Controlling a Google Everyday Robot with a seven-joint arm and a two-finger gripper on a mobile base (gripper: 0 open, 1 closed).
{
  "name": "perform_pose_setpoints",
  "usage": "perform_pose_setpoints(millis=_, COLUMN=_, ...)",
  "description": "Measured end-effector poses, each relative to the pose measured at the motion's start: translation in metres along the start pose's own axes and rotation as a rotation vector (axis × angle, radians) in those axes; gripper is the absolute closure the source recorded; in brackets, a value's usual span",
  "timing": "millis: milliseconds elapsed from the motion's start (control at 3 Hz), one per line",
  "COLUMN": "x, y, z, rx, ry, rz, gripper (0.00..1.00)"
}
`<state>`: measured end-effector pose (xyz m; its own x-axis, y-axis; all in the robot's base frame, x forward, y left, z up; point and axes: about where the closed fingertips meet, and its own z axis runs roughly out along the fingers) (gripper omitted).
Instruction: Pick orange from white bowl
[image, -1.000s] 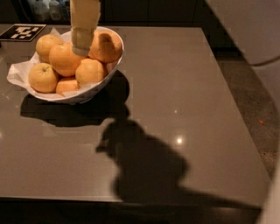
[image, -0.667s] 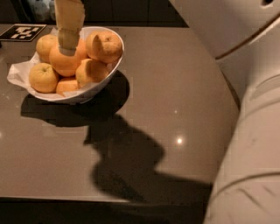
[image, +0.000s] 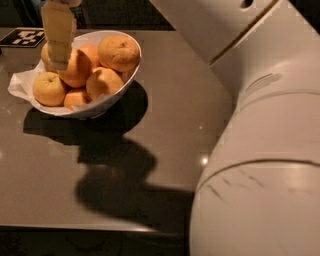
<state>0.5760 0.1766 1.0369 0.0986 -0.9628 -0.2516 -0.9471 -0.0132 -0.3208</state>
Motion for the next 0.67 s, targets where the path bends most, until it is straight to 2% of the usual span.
perform_pose_setpoints(millis=667, x=-0.0073, y=-0.0149, z=0.0170, rx=-0.011, ry=0.020, rz=0.013, gripper=0.10)
